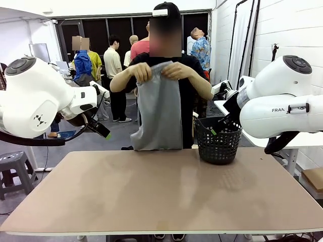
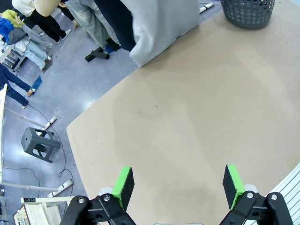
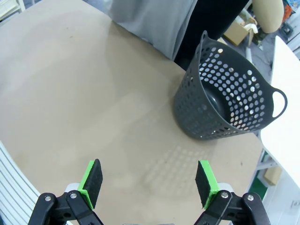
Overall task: Fold the training pants.
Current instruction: Grab both ends of the Training pants handed by a person.
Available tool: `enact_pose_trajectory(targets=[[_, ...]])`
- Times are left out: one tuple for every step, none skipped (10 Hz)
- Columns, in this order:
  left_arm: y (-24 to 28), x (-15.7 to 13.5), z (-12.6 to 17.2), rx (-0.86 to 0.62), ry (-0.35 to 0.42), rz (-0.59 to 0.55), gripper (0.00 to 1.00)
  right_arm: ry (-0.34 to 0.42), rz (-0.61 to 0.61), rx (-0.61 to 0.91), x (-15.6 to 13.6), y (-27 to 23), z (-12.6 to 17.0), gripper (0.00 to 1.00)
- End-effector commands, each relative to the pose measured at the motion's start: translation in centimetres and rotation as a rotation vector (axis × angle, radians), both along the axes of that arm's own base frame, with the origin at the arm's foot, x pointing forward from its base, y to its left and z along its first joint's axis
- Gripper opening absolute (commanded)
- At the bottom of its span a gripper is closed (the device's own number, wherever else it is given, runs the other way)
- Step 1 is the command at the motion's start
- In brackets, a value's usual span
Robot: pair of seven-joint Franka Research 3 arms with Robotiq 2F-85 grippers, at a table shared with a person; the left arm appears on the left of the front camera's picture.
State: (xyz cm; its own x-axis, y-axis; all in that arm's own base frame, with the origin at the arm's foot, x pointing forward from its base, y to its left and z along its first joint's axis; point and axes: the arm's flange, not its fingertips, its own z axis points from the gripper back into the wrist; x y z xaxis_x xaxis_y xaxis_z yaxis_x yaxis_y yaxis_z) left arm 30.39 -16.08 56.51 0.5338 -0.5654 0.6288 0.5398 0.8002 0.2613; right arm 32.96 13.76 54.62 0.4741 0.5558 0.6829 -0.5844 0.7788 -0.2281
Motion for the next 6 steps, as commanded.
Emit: enact_pose_trajectory(targets=[[0.01,-0.03,0.09,0.003,-0.004,-0.002,1.0,0.0,0.001,-0.001,0.0,0.03,-0.01,1.0],[0.01,-0.03,0.09,0.003,-0.004,-0.002,1.0,0.0,0.001,-0.001,0.0,0.03,-0.01,1.0],[0.01,-0.03,0.09,0.003,-0.004,-0.002,1.0,0.0,0.001,-0.001,0.0,0.03,-0.01,1.0],[0.01,-0.03,0.09,0.003,-0.004,-0.002,1.0,0.0,0.001,-0.001,0.0,0.03,-0.01,1.0],[0.01,-0.03,0.09,0.003,-0.004,-0.002,1.0,0.0,0.001,-0.001,0.0,0.03,-0.01,1.0],[0.01,-0.03,0.09,0.003,-0.004,-0.002,1.0,0.0,0.001,-0.001,0.0,0.03,-0.01,1.0]])
